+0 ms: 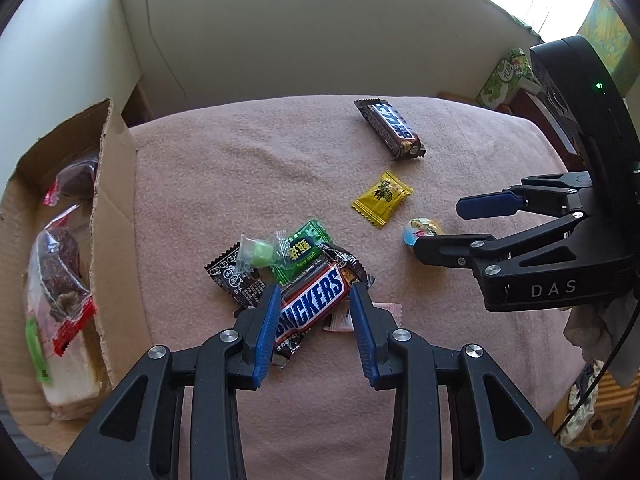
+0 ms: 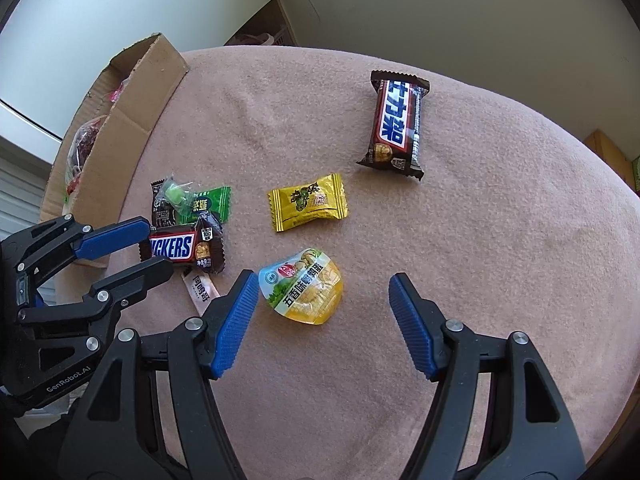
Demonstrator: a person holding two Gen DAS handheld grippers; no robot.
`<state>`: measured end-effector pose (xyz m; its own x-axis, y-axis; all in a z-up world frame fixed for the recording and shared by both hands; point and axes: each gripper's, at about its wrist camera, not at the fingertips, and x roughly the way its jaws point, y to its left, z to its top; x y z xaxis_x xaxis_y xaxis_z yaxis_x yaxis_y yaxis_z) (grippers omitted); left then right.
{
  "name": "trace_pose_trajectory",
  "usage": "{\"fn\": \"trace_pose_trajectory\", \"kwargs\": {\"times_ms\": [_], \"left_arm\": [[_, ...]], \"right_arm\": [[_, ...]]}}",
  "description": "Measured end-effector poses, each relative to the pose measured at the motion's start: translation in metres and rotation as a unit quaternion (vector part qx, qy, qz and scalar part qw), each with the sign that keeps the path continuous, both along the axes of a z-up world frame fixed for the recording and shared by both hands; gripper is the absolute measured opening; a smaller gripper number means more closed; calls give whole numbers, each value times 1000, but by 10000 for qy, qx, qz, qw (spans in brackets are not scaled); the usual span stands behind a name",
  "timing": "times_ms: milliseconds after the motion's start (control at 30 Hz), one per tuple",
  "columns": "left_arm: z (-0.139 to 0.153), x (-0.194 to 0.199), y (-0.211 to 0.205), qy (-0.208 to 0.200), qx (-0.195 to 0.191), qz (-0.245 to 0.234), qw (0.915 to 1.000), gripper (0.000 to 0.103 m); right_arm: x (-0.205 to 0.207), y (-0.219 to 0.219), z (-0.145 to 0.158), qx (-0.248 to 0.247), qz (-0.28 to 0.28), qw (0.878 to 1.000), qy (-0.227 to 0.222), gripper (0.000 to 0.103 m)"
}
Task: Organize snacks
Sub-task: 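Grasp the Snickers bar with the left gripper while the right grasps the yellow jelly cup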
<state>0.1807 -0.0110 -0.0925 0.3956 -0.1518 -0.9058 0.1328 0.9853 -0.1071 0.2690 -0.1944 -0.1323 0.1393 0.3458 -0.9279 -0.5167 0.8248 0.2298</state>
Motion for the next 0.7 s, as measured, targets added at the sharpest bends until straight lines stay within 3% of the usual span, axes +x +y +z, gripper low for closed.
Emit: {"fn": "trace_pose_trajectory", "kwargs": {"times_ms": [300, 467, 633, 700], "left_arm": [[-16, 7, 1, 402, -233, -208, 9987, 34], [-20, 3, 0, 414, -281, -112, 9987, 34], [-20, 1, -9, 264, -154, -172, 9994, 30], [-21, 2, -6, 253, -260, -46, 9993, 30]], "right_arm": [[-1, 11, -9, -102, 97, 9999, -7, 70], [-1, 10, -10, -106, 144, 9998, -52, 70], [-4, 10, -9, -300, 203, 9991, -231, 55], [-4, 7, -9, -312, 187, 9990, -249, 42]]}}
